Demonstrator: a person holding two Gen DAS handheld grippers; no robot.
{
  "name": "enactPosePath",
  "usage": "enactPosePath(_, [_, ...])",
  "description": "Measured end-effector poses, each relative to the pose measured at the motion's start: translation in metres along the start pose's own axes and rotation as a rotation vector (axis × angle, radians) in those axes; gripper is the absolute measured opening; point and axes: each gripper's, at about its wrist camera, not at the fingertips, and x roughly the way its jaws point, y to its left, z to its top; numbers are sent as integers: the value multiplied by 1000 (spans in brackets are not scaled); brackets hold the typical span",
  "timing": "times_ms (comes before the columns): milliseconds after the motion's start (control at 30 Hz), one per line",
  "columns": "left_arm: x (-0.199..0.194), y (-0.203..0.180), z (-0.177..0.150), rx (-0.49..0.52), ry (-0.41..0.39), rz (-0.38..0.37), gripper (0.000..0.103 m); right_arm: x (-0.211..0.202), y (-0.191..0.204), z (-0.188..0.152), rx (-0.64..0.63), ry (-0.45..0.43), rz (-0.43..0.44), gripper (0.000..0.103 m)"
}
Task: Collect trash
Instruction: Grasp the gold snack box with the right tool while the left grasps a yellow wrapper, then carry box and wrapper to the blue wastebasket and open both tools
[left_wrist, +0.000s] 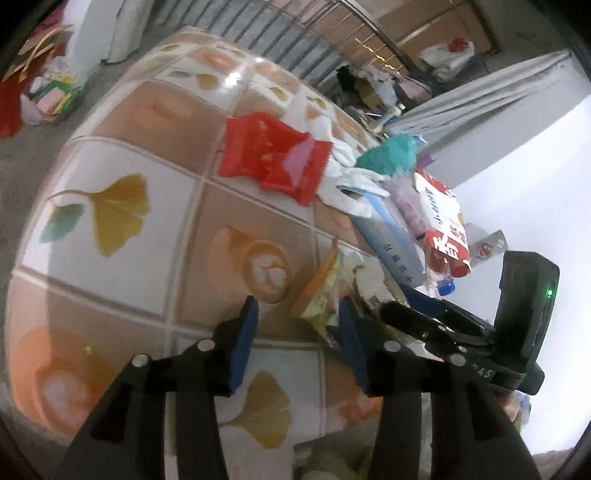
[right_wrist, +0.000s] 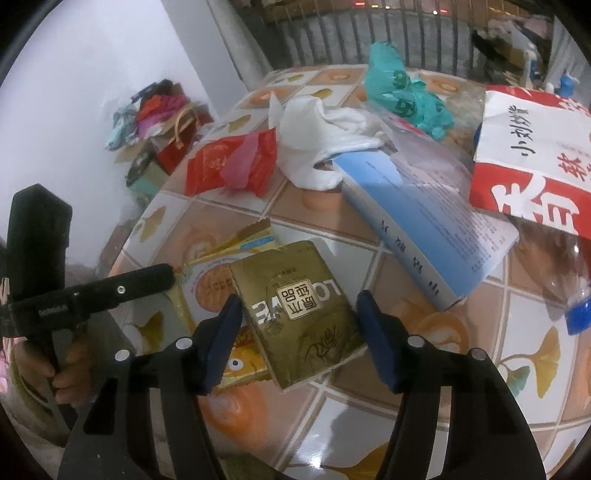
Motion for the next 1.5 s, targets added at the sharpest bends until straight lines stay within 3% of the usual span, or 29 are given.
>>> enactPosePath(100, [-2,0,-4,-13,10,-10,44,0,-1,-1,12,-12,3,60])
enactPosePath(333, [10,1,-11,-92,43,-168,44,-3,-8,-3,43,-27,20,59])
enactPosePath(500, [16,-8,-10,-70,13,-143,42,-5,-12,-5,60,-39,30,59])
enactPosePath(567, [20,-10,-8,-71,4,-131,34,-8,-13,-6,68,-46,37,58])
enactPosePath(633, [25,-9,-7,-65,8,-104,17,-11,-14,-8,77,-50,48,56])
enactPosePath(733, [28,-9,-7,-64,16,-95,6,-15,-17,-10,91,-54,58,55])
enactPosePath(800, [24,-11,-7,-56,8,-92,4,-20,-21,-13,105,-58,62,55])
enactPosePath(1033, [-2,-36,-4,45,-42,-54,2,-54,-32,-25,138,-121,100,55])
enactPosePath(1167, [-18,-67,-8,155,-57,-37,2,-87,-43,-38,161,-183,116,55])
enactPosePath(1333, [-22,-111,-12,249,-34,-98,2,-136,-72,-64,243,-277,129,55])
enactPosePath(1500, [0,-187,-12,433,12,-177,2,-189,-119,-95,362,-389,32,55])
